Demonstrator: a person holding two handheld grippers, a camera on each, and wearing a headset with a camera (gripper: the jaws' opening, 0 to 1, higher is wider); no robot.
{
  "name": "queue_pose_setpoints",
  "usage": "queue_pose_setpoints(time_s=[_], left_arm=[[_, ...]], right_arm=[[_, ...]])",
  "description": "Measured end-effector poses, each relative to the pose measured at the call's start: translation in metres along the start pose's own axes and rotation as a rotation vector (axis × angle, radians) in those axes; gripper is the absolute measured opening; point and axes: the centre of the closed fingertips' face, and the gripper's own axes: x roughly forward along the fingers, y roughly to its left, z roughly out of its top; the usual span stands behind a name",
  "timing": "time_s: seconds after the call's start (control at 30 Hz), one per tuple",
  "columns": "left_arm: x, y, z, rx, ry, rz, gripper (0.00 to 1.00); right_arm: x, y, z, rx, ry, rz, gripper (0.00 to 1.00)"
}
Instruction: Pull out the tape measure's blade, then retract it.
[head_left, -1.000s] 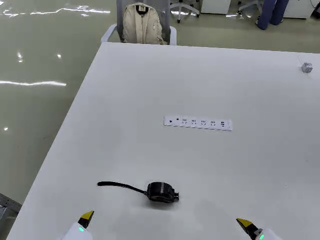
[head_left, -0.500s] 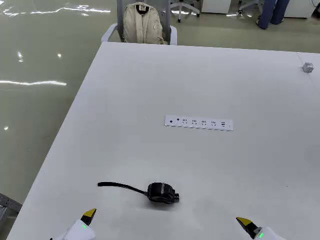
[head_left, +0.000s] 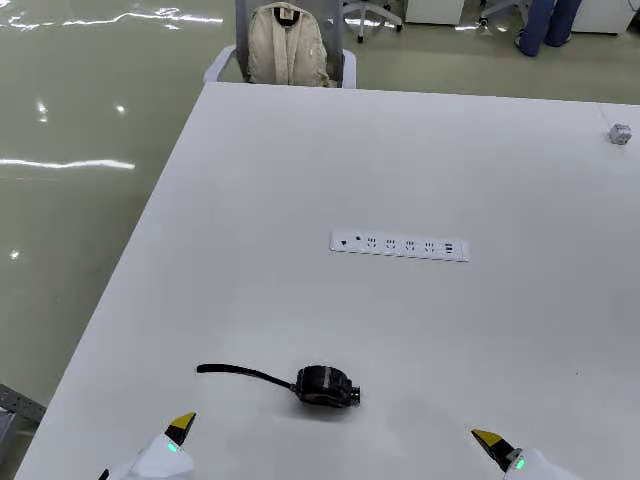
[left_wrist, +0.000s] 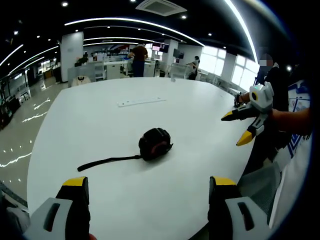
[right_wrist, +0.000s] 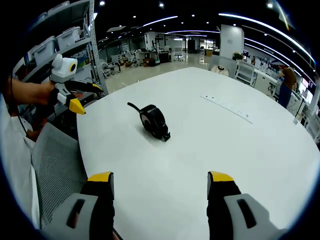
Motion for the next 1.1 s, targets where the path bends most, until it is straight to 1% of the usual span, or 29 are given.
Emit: queue_pose_setpoints(time_s=[0.63,1.1], left_arm=[[0.013,0.004,0.003,0.018,0.009,-0.017,0.97],[0.026,0.007,0.007,0.034,0.020,-0.034,0.96]], right_arm=[[0.020,-0.003,0.002,-0.016,0.019,0.029,0.77],[0.031,-0.011,0.004,-0.037,0.031,0.044,0.76]])
